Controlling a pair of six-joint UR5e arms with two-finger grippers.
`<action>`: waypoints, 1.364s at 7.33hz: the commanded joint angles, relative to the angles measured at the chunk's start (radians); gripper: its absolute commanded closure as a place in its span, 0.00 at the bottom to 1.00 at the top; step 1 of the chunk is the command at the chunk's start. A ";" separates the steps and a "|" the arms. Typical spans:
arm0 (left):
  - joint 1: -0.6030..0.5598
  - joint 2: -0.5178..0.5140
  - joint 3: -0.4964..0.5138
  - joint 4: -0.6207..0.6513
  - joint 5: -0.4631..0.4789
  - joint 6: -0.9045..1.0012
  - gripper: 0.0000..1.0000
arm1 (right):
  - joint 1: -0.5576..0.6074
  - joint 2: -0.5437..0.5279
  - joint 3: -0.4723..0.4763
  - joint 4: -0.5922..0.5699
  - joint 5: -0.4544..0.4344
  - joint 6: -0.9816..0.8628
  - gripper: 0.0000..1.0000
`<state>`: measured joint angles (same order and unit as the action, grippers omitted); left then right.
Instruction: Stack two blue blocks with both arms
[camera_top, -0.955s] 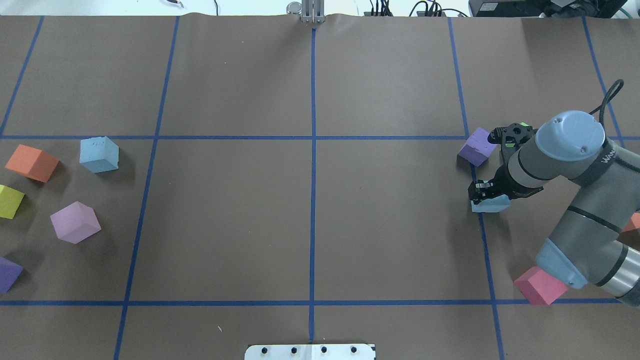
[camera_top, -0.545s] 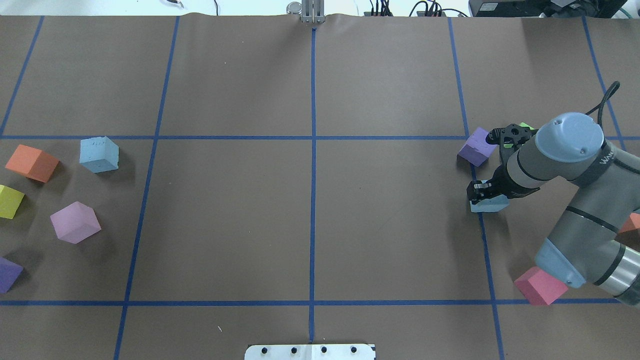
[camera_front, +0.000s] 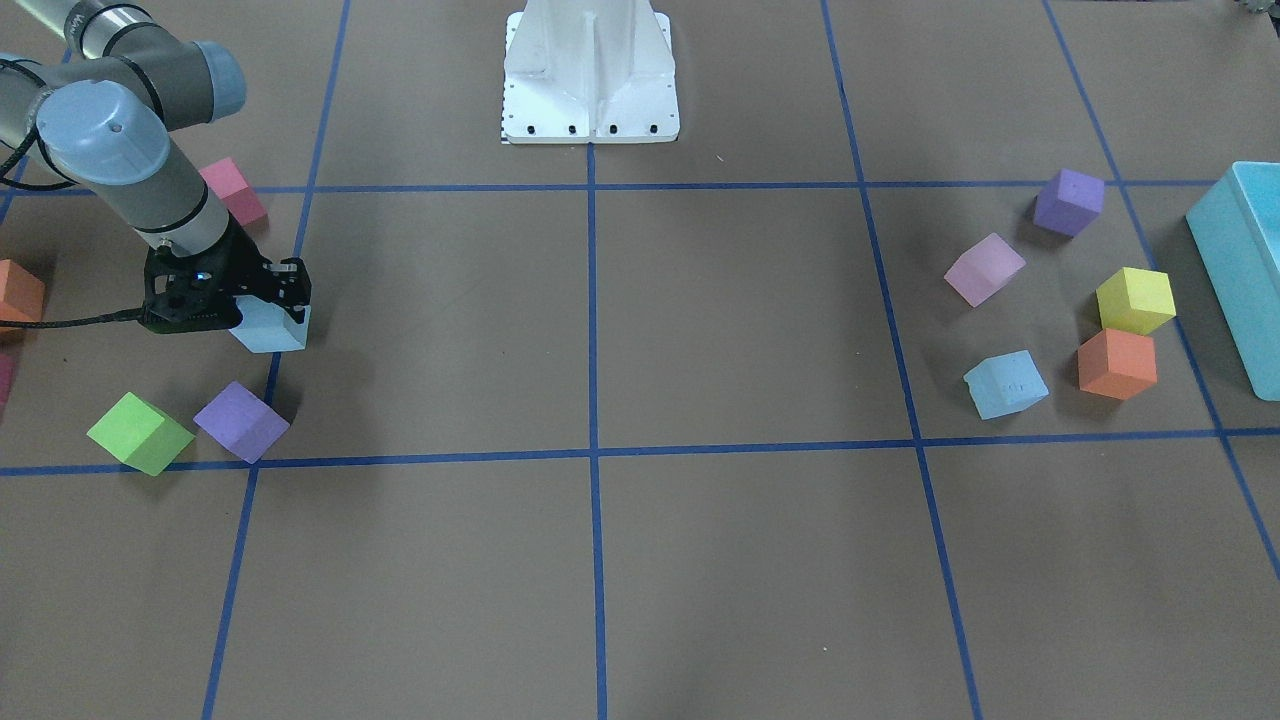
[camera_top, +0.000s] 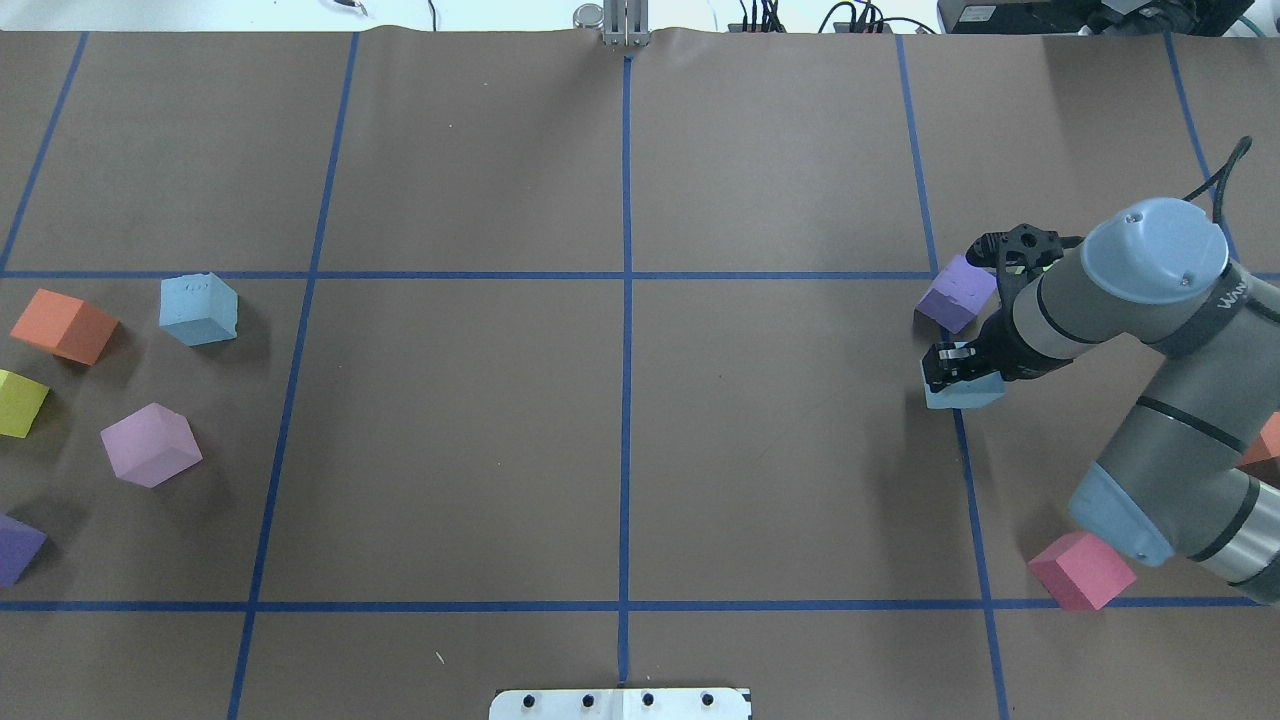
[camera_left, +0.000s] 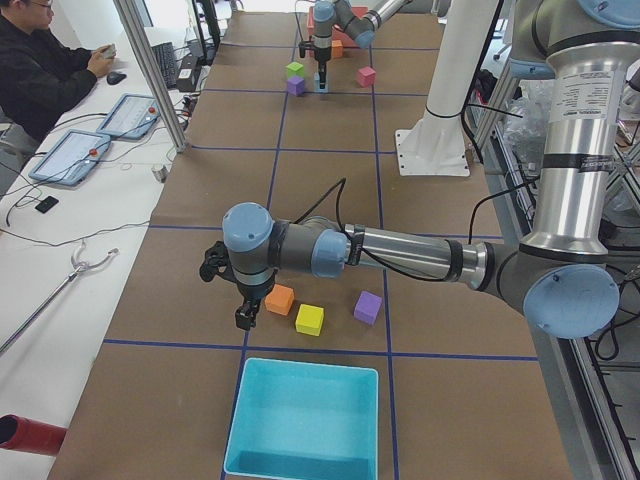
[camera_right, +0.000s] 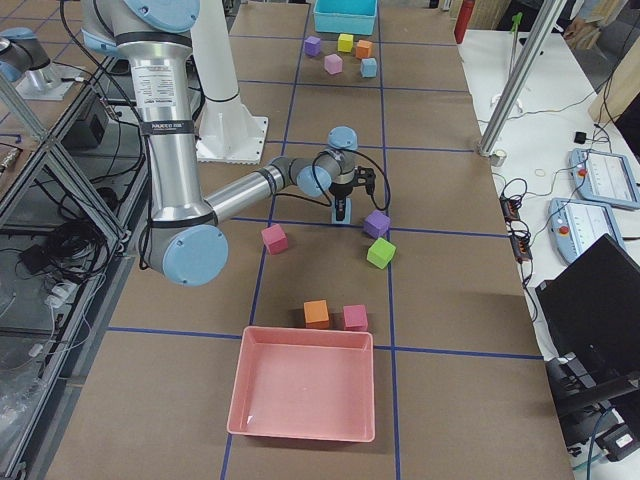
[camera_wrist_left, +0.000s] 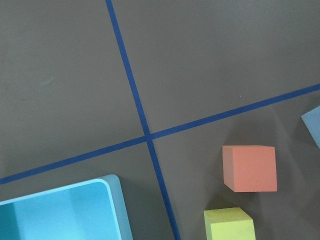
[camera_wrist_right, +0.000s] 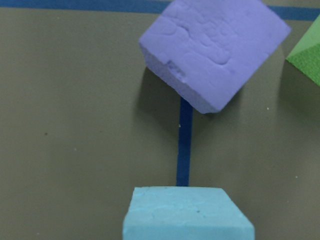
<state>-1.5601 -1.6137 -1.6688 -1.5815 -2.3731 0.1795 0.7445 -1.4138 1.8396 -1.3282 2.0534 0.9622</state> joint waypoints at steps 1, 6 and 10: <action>0.000 0.000 -0.002 0.000 0.000 -0.002 0.00 | -0.010 0.214 0.007 -0.238 -0.005 0.006 0.46; 0.002 0.002 0.003 0.005 0.000 -0.002 0.00 | -0.099 0.473 -0.103 -0.293 -0.039 0.029 0.46; 0.005 0.008 0.001 0.000 -0.003 -0.089 0.00 | -0.166 0.613 -0.325 -0.127 -0.154 0.136 0.47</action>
<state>-1.5570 -1.6073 -1.6672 -1.5808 -2.3748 0.1331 0.5998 -0.8245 1.5824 -1.5392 1.9381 1.0537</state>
